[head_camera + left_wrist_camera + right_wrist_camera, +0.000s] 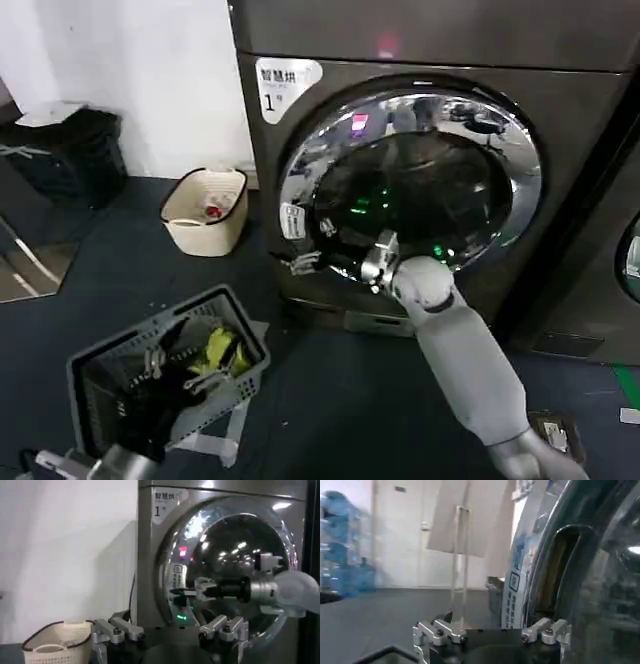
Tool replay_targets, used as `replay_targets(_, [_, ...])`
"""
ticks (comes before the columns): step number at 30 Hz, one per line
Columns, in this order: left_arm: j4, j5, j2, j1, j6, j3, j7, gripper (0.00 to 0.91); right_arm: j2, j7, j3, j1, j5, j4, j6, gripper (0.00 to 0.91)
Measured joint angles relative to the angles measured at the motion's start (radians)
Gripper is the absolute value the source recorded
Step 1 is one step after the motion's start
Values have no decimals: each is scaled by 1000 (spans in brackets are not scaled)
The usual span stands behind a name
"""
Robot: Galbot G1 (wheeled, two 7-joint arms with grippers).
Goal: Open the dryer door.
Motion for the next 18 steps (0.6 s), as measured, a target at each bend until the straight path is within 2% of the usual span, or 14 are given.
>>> replay_targets(4, [28,-52,48,-50,26,-23,-1,907,-48,-87,28,-57,0,58,24,907])
replay_targets(10, [100,-181,168,-151,65,-24,-28,907,-118,-216,89,-169,63,175,28,907])
replay_targets(14, [168,-308,271,-240,50,-3,-24,907,-156,-308,143,-244,71,245,43,907])
replay_targets(18, [254,-449,379,-347,60,31,18,907,-184,-394,207,-311,89,294,61,907])
